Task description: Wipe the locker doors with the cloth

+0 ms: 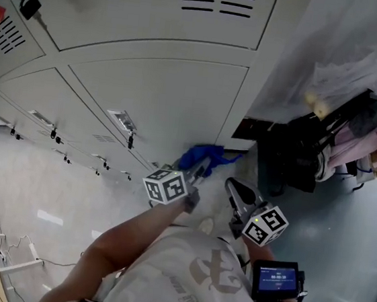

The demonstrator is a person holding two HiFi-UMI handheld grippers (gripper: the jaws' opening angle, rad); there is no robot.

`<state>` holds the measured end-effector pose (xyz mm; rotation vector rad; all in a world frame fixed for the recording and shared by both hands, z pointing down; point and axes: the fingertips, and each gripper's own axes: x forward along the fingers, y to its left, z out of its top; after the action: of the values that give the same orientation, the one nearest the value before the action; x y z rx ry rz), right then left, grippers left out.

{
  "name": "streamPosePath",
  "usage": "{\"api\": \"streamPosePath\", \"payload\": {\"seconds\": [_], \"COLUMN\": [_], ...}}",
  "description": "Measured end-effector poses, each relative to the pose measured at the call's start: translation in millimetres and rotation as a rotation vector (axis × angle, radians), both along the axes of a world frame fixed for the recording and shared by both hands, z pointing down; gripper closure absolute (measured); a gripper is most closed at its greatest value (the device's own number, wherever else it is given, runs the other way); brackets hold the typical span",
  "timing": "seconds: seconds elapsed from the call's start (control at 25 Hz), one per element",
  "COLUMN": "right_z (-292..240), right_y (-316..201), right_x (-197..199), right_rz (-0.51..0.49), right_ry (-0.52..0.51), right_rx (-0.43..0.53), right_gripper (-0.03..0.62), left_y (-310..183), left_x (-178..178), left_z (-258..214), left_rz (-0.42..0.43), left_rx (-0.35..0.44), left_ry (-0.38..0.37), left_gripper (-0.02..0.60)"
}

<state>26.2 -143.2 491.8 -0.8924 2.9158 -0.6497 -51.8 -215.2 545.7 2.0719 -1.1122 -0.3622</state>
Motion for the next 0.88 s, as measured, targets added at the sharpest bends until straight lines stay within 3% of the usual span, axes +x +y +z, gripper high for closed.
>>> {"api": "streamPosePath", "payload": {"seconds": [0.32, 0.88], "right_z": [-1.9, -2.8], "right_y": [6.1, 15.4], "right_x": [-29.6, -67.2], "right_rz": [-0.054, -0.128], "right_ry": [-0.008, -0.003], "right_rx": [0.000, 0.001], "right_gripper": [0.591, 0.591], "left_y": [10.0, 32.1], "left_x": [-64.5, -186.1], "left_z": [-8.1, -15.2], "left_rz": [-0.144, -0.356], "left_rx": [0.029, 0.115], "left_ry": [-0.071, -0.348], "left_gripper": [0.445, 0.445]}}
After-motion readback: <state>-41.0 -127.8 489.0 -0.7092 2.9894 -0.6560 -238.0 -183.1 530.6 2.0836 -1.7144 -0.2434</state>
